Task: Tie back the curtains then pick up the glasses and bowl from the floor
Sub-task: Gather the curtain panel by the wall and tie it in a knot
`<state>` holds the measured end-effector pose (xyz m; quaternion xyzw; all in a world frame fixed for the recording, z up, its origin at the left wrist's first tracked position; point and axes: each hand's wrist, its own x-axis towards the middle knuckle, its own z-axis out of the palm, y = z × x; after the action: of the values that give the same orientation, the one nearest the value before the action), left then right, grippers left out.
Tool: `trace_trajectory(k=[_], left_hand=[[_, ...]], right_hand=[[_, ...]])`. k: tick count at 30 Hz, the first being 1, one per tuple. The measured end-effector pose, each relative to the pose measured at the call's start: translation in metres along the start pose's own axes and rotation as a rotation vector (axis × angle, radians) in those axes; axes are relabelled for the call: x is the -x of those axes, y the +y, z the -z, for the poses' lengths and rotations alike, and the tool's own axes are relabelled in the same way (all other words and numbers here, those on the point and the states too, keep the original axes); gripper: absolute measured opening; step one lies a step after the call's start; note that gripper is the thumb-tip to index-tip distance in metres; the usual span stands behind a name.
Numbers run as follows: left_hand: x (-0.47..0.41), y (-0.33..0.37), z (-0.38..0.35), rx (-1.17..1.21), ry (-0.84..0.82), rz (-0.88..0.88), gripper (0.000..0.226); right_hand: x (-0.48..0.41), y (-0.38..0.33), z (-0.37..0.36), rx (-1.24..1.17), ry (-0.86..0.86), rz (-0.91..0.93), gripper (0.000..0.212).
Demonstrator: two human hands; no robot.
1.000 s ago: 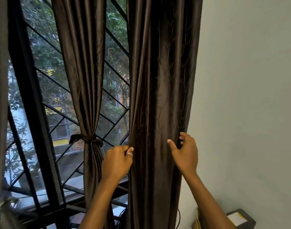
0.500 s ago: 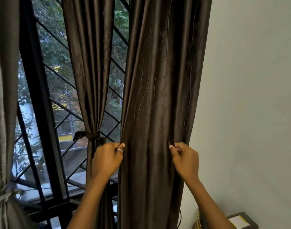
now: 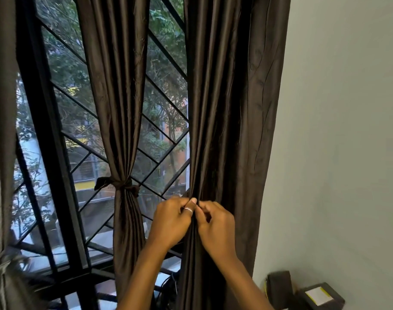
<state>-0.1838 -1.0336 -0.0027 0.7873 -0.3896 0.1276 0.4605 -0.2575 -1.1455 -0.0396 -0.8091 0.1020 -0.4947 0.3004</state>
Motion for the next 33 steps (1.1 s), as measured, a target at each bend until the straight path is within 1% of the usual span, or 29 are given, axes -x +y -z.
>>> trace_trajectory(k=[3,5,6,8,10,13,15,17,18,19,22,24,26,27,29,31,33], left_hand=[[0.001,0.014,0.005,-0.026,-0.013,0.013,0.057],[-0.002,0.025,0.009,-0.126,0.002,0.070,0.070],[-0.004,0.030,0.010,-0.193,0.013,0.098,0.074],[-0.009,0.039,0.011,-0.319,0.030,0.128,0.072],[-0.013,0.046,0.008,-0.414,0.033,0.140,0.060],[-0.013,0.048,0.005,-0.459,0.057,0.123,0.050],[-0.012,0.043,0.006,-0.451,0.073,0.114,0.050],[-0.011,0.036,0.008,-0.424,0.081,0.111,0.051],[-0.011,0.032,0.009,-0.407,0.079,0.104,0.053],[-0.011,0.029,0.010,-0.392,0.077,0.095,0.054],[-0.010,0.021,0.012,-0.386,0.072,0.063,0.055],[-0.010,0.017,0.013,-0.388,0.065,0.050,0.053],[-0.011,0.015,0.013,-0.388,0.056,0.043,0.051],[-0.012,0.014,0.013,-0.387,0.050,0.039,0.050],[-0.013,0.010,0.012,-0.371,0.033,0.025,0.049],[-0.013,0.007,0.012,-0.333,0.019,0.004,0.049],[-0.012,0.004,0.013,-0.278,0.008,-0.013,0.050]], right_hand=[[0.002,0.001,-0.001,0.023,0.001,0.013,0.012],[0.003,-0.001,-0.004,0.038,0.009,0.017,0.013],[0.004,-0.002,-0.005,0.048,0.024,0.015,0.014],[0.005,-0.004,-0.007,0.065,0.056,0.017,0.016],[0.006,-0.005,-0.008,0.068,0.070,0.020,0.021],[0.005,-0.002,-0.008,0.041,0.066,0.031,0.020],[0.003,0.001,-0.004,-0.003,-0.008,0.051,0.012],[0.000,0.003,0.003,-0.076,-0.123,0.047,0.019],[-0.003,0.006,0.007,-0.109,-0.144,0.025,0.025],[-0.007,0.009,0.013,-0.129,-0.120,-0.010,0.027],[-0.022,0.026,0.032,-0.129,0.101,-0.163,0.022],[-0.031,0.041,0.045,-0.078,0.220,-0.257,0.021],[-0.041,0.056,0.055,0.004,0.296,-0.316,0.023],[-0.046,0.063,0.058,0.039,0.316,-0.346,0.028],[-0.055,0.075,0.062,0.115,0.307,-0.417,0.045],[-0.062,0.082,0.065,0.181,0.250,-0.497,0.064],[-0.067,0.086,0.067,0.198,0.174,-0.516,0.074]])
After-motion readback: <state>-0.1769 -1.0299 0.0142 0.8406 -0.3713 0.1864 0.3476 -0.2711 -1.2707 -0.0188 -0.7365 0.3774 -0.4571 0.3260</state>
